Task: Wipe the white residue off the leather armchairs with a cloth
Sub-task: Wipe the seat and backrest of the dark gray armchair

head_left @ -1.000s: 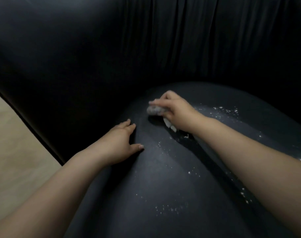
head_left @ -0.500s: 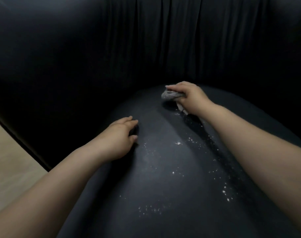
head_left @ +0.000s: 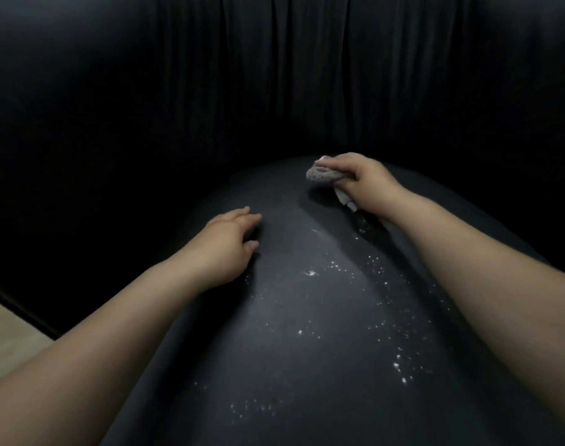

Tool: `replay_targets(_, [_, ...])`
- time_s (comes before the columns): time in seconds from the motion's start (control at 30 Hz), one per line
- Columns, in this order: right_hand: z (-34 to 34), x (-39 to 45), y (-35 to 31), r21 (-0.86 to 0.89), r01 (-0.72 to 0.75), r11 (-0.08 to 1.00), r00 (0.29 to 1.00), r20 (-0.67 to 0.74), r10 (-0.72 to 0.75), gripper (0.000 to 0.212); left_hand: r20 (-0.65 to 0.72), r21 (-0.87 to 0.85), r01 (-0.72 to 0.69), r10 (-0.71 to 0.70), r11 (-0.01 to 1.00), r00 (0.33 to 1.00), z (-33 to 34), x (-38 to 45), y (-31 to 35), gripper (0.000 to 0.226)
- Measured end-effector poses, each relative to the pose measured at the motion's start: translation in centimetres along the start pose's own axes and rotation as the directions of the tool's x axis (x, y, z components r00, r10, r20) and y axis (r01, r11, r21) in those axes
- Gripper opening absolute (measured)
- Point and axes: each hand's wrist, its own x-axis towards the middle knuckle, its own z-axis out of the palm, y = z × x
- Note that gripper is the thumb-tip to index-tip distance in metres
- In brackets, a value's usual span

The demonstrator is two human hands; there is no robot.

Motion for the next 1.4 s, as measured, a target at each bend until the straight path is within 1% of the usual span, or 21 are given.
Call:
replay_targets(0.07, [0.1, 0.7, 0.8, -0.157, -0.034, 0.987, 0.993, 0.102, 0.051, 0.043, 0.016, 0.021, -0.001, 0.001, 1.000, 1.000, 0.2, 0.8, 0.2, 0.056])
replay_targets(0.13, [0.6, -0.2, 0.9, -0.207, -0.012, 0.978, 0.985, 0.164, 0.046, 0.041, 0.054, 0.063, -0.005, 0.002, 0.998, 0.999, 0.5, 1.7, 0.5, 0.061])
replay_targets(0.3, [0.3, -5.3, -0.1, -0.067, 0.022, 0.997, 0.955, 0.297, -0.001, 0.042, 0.163, 0.207, -0.010, -0.024, 0.978, 0.986, 0.8, 3.6, 0.7, 0.078])
replay_targets(0.33, [-0.3, -5.4, 0.0, -0.055, 0.032, 0.998, 0.968, 0.252, -0.017, 0.043, 0.177, 0.219, -0.015, -0.025, 0.976, 0.984, 0.8, 3.8, 0.7, 0.080])
replay_targets(0.4, [-1.5, -4.2, 0.9, -0.078, 0.037, 0.996, 0.998, 0.054, -0.033, 0.041, 0.191, 0.235, -0.031, -0.015, 0.971, 0.981, 0.8, 4.2, 0.5, 0.082])
replay_targets(0.43, [-2.2, -3.3, 1.5, -0.100, 0.013, 0.995, 0.999, -0.029, -0.016, 0.041, 0.197, 0.235, -0.036, -0.012, 0.971, 0.980, 0.9, 4.2, 0.3, 0.083])
replay_targets(0.47, [-2.7, -2.6, 2.2, -0.129, -0.022, 0.991, 0.998, -0.067, 0.014, 0.041, 0.200, 0.231, -0.037, -0.010, 0.972, 0.980, 0.9, 4.3, 0.2, 0.083])
replay_targets(0.53, [-3.1, -1.8, 3.5, -0.222, -0.099, 0.970, 0.995, -0.022, 0.096, 0.043, 0.204, 0.224, -0.038, -0.009, 0.974, 0.979, 0.9, 4.3, 0.1, 0.083])
replay_targets(0.6, [-2.7, -2.5, 4.0, -0.260, -0.109, 0.959, 0.991, 0.048, 0.125, 0.040, 0.210, 0.229, -0.040, -0.009, 0.972, 0.978, 1.0, 4.3, 0.0, 0.083])
replay_targets(0.7, [-2.2, -5.4, 2.8, -0.135, -0.039, 0.990, 0.984, 0.166, 0.062, 0.039, 0.212, 0.249, -0.052, -0.002, 0.967, 0.977, 1.0, 4.5, 0.0, 0.083])
replay_targets(0.77, [-2.6, -7.2, 2.0, -0.038, -0.037, 0.999, 0.963, 0.266, 0.046, 0.044, 0.210, 0.261, -0.059, 0.003, 0.964, 0.978, 1.1, 4.6, -0.1, 0.083])
replay_targets(0.8, [-3.0, -7.5, 2.0, -0.008, -0.043, 0.999, 0.961, 0.273, 0.044, 0.045, 0.209, 0.264, -0.064, 0.008, 0.962, 0.978, 1.1, 4.6, -0.1, 0.083])
replay_targets(0.83, [-3.5, -7.3, 2.2, 0.002, -0.044, 0.999, 0.973, 0.225, 0.043, 0.044, 0.209, 0.267, -0.070, 0.013, 0.961, 0.978, 1.1, 4.7, -0.1, 0.083])
replay_targets(0.9, [-4.8, -5.8, 3.4, -0.031, -0.073, 0.997, 0.997, 0.032, 0.074, 0.039, 0.217, 0.269, -0.082, 0.023, 0.960, 0.976, 1.0, 4.9, -0.2, 0.083])
replay_targets(0.97, [-6.0, -4.3, 4.7, -0.067, -0.170, 0.983, 0.984, -0.058, 0.166, 0.038, 0.223, 0.262, -0.088, 0.028, 0.961, 0.974, 0.9, 4.8, -0.3, 0.083])
replay_targets(1.03, [-6.4, -3.7, 5.8, -0.103, -0.238, 0.966, 0.971, -0.021, 0.237, 0.038, 0.235, 0.254, -0.089, 0.028, 0.963, 0.972, 0.7, 4.8, -0.3, 0.083])
replay_targets(1.13, [-5.6, -5.1, 5.4, -0.150, -0.158, 0.976, 0.984, 0.057, 0.168, 0.039, 0.261, 0.245, -0.111, 0.044, 0.963, 0.964, 0.3, 5.0, -0.5, 0.083])
replay_targets(1.2, [-5.0, -7.2, 4.2, -0.100, -0.117, 0.988, 0.984, 0.124, 0.129, 0.040, 0.276, 0.237, -0.127, 0.058, 0.963, 0.959, 0.0, 5.2, -0.7, 0.082])
replay_targets(1.3, [-4.6, -9.8, 2.8, -0.012, -0.118, 0.993, 0.964, 0.238, 0.118, 0.044, 0.290, 0.248, -0.140, 0.064, 0.959, 0.955, -0.3, 5.3, -0.9, 0.083])
replay_targets(1.33, [-4.8, -9.7, 2.6, 0.005, -0.115, 0.993, 0.966, 0.233, 0.111, 0.043, 0.289, 0.249, -0.140, 0.065, 0.958, 0.955, -0.3, 5.2, -0.8, 0.084])
replay_targets(1.4, [-5.3, -8.3, 2.8, 0.045, -0.126, 0.991, 0.989, 0.082, 0.122, 0.040, 0.283, 0.243, -0.141, 0.069, 0.960, 0.957, -0.2, 5.1, -0.8, 0.088])
